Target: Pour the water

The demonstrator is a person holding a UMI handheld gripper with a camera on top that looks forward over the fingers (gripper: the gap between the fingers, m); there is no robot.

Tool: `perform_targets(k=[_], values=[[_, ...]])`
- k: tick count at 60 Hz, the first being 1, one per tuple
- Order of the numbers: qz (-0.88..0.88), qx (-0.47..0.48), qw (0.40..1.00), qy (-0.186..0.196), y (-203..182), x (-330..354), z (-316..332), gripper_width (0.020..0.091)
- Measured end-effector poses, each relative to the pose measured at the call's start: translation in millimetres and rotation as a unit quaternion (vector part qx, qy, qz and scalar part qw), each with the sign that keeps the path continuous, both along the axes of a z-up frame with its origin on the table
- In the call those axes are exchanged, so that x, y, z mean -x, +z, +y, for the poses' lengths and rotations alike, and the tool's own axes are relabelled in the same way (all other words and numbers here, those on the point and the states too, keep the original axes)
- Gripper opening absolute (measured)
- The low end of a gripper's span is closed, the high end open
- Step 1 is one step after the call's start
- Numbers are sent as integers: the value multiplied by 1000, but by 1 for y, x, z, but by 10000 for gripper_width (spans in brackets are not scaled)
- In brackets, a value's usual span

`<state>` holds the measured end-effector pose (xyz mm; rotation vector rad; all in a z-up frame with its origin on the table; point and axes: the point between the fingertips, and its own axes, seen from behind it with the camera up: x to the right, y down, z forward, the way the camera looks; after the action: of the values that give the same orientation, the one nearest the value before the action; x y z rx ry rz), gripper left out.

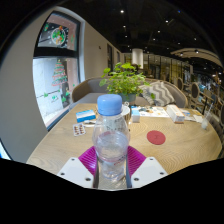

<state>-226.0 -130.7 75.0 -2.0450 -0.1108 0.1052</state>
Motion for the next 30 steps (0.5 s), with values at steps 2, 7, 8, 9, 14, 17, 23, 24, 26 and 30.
perform_targets(k=[2,7,8,9,14,17,23,24,26,30], values=[[2,-1,1000,1,3,1,0,368],[6,-6,1000,7,17,9,1,368],[8,-9,1000,8,21,11,2,367],[12,-11,1000,10,25,14,2,366],[48,-24,998,20,54,35,8,368],[83,-30,996,26,74,50,13,368],[175,-37,984,26,113,86,27,367],[195,-38,980,27,115,86,34,366],[236,-33,971,24,124,93,41,365],[341,-10,940,9,139,111,54,364]])
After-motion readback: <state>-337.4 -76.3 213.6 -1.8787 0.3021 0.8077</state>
